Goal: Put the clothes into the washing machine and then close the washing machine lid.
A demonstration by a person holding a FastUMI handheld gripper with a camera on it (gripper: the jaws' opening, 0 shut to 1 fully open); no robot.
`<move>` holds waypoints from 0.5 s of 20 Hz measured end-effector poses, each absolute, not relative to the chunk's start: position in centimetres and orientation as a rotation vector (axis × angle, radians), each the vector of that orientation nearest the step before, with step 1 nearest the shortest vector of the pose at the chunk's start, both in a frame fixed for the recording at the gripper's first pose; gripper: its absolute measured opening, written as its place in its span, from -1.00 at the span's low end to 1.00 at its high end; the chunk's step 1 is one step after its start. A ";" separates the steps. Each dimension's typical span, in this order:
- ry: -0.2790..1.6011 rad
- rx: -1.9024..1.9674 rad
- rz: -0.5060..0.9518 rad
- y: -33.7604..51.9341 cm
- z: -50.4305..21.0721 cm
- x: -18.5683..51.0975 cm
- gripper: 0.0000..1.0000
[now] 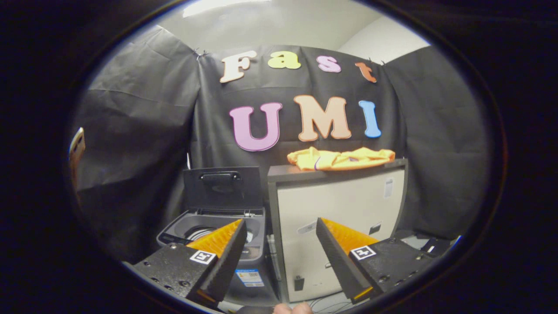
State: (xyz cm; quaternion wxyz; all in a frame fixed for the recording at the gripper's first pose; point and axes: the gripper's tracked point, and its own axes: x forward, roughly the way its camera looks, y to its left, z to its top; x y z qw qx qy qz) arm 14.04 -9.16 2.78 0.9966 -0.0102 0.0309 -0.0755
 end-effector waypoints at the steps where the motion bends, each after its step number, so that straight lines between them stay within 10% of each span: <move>1: 0.061 -0.033 -0.150 -9.2 3.3 14.6 0.94; 10: 0.109 -0.122 -0.214 -13.0 7.2 20.2 0.94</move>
